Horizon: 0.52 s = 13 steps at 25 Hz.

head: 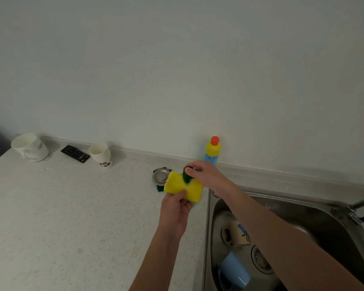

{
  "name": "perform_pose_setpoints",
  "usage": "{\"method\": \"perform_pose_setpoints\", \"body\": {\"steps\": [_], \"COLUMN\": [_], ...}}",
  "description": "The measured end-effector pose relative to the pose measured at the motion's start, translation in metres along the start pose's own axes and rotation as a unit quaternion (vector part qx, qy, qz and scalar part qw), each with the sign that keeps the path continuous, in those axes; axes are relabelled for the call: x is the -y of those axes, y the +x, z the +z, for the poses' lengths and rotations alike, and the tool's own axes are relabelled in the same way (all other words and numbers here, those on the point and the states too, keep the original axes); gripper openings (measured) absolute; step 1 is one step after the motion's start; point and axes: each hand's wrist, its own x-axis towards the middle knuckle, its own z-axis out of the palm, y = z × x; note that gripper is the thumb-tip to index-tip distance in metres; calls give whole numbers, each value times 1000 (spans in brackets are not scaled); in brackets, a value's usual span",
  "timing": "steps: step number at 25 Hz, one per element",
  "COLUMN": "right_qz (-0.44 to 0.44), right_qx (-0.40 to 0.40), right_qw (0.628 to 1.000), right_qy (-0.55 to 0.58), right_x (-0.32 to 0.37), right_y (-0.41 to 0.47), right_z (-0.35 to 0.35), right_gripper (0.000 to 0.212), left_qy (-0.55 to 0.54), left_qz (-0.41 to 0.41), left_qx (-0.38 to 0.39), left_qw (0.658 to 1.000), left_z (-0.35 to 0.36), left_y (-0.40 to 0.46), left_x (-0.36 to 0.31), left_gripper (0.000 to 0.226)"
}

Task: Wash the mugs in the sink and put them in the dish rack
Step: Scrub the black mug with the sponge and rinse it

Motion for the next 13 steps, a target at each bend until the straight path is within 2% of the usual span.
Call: {"method": "perform_pose_setpoints", "body": {"steps": [5, 13], "right_qz": [-1, -16], "right_qx": [-8, -37], "right_qw": [1000, 997], "right_qy": [2, -72], "right_x": [-8, -2], "right_y": [3, -8], "right_z": [4, 9], "right_gripper": [17, 24], "left_qy": [4, 20], "left_qz": [-4, -11], "left_qx": [4, 5], "left_qw": [1000, 1000], "left_z": [-4, -5], "left_y": [4, 0], "left_x": [3, 0], "left_gripper": [43, 41]}}
